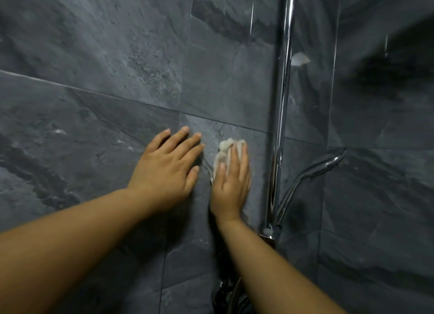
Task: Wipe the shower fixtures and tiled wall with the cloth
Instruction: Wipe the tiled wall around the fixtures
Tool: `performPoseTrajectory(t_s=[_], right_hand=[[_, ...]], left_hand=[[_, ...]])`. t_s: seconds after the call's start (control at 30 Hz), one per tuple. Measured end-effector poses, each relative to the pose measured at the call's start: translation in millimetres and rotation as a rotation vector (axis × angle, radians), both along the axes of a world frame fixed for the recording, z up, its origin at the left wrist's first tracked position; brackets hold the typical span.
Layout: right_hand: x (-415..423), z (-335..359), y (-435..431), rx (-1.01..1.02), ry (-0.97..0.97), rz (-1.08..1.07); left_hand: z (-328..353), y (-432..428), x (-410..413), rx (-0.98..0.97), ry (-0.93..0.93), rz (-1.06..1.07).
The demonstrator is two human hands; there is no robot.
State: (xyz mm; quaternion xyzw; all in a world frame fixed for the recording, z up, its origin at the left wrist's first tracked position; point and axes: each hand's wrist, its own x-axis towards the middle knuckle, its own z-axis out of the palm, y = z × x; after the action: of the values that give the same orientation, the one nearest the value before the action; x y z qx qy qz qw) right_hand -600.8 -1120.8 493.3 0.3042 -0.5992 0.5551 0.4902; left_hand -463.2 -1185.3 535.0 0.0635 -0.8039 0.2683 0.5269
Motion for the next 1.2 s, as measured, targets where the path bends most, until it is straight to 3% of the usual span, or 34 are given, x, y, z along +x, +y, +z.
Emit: performPoseTrajectory(t_s=[0.07, 0.17, 0.23, 0.3, 0.37, 0.5, 0.57, 0.7, 0.73, 0.77, 0.83, 0.93, 1.0, 1.07, 1.13, 1.2], right_hand=[[-6.2, -2.5, 1.1, -0.049, -0.079, 0.023], [1.3, 53.6, 2.6, -0.338, -0.613, 0.181], [5.4, 96.1, 1.0, -0.375, -0.729, 0.301], [19.8, 108.0, -5.6, -0.187, -0.515, 0.209], [21.0, 91.7, -9.7, -0.020, -0.156, 0.048], [-20.8, 56.2, 10.9, 0.265, 0.421, 0.013], [-26.6, 63.3, 13.7, 0.196, 0.365, 0.027], [7.8, 129.1, -6.9, -0.227, -0.436, 0.172], [16.5, 139.0, -12.4, -0.233, -0.514, 0.196], [21.8, 140.9, -16.6, -0.191, -0.462, 0.153], [25.7, 121.6, -19.5, -0.073, -0.106, 0.017], [-1.1, 95.0, -0.9, 0.211, 0.402, 0.001], [-21.7, 102.6, 13.7, 0.312, 0.531, 0.028], [-18.1, 116.8, 14.0, 0.217, 0.389, 0.030], [2.2, 139.5, 0.7, 0.034, 0.047, 0.065], [28.1, 162.5, -16.7, -0.015, -0.135, 0.059]], left_hand=[[2.2, -1.1, 2.1, -0.005, -0.018, 0.007], [4.5, -0.3, 4.1, -0.007, -0.041, 0.014], [8.8, -0.6, 5.5, 0.001, -0.049, 0.004], [14.3, -1.1, 7.9, 0.025, -0.041, -0.044], [20.2, -1.2, 10.7, 0.078, -0.024, -0.131], [32.3, 0.5, 17.8, 0.091, 0.015, -0.230], [37.3, -3.9, 21.9, 0.036, 0.034, -0.200], [46.2, -11.6, 28.9, -0.012, 0.092, -0.111], [48.9, -12.3, 30.5, -0.010, 0.114, -0.099], [51.7, -13.2, 31.9, 0.001, 0.136, -0.094], [56.1, -14.2, 35.0, 0.033, 0.170, -0.092], [61.1, -16.4, 38.6, 0.033, 0.174, -0.078], [62.5, -17.4, 40.3, 0.023, 0.147, -0.075], [64.0, -19.1, 43.1, 0.020, 0.127, -0.084], [65.8, -20.0, 47.0, 0.029, 0.114, -0.113], [67.6, -21.7, 50.5, 0.037, 0.151, -0.138]])
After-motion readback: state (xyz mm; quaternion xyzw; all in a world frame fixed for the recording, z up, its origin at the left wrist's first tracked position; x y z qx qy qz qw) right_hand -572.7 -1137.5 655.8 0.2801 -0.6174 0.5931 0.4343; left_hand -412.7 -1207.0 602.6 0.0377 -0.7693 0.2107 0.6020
